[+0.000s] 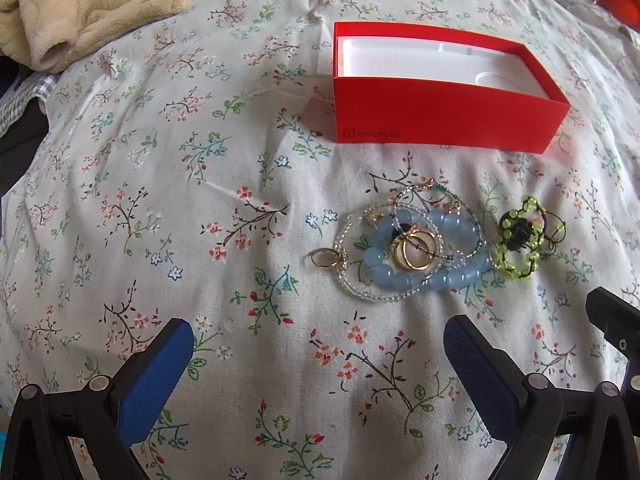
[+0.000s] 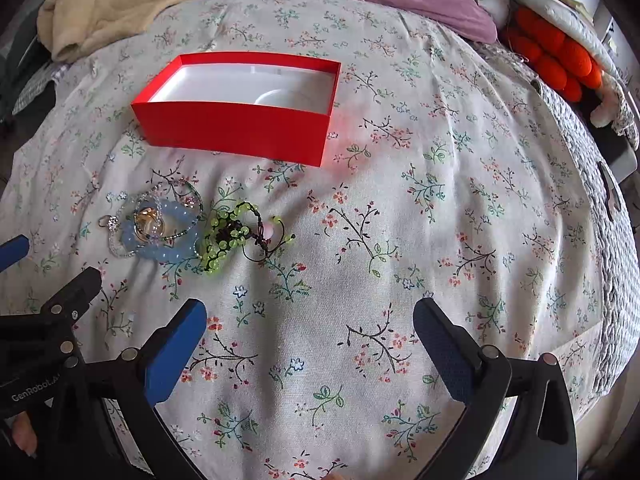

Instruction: Organize jewelry

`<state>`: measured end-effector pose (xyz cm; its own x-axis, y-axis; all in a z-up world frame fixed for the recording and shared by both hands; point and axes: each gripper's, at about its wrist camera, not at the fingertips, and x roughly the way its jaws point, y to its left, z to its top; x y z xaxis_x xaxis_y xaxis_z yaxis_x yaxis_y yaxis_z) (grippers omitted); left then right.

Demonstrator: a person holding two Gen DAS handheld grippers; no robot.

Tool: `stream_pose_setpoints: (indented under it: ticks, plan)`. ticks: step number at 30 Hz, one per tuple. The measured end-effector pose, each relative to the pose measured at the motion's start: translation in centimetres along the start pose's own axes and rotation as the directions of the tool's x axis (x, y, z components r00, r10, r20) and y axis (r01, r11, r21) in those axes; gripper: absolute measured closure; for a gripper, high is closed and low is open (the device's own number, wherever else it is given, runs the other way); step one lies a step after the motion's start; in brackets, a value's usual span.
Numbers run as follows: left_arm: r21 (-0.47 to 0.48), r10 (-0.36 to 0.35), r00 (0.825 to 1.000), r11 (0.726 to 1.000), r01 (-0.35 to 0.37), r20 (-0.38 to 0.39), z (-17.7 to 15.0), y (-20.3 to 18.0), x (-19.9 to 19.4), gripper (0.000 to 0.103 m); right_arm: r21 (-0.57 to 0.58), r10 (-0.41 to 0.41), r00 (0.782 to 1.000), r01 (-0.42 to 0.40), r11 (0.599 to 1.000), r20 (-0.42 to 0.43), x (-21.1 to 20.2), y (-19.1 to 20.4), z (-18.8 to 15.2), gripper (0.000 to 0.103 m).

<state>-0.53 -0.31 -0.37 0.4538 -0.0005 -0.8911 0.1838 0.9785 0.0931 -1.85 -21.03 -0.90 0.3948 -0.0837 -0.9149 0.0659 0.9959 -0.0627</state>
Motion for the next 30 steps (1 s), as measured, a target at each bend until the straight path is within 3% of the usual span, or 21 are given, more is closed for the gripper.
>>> stream_pose_setpoints:
  ticks: [30]
  plan:
    - [-0.001,0.0,1.0,1.0,0.0,0.001,0.11,0.11,-0.17,0.0,-0.001,-0.001,1.0,0.001,1.0,-0.001,0.12,0.06,-0.08,0.0]
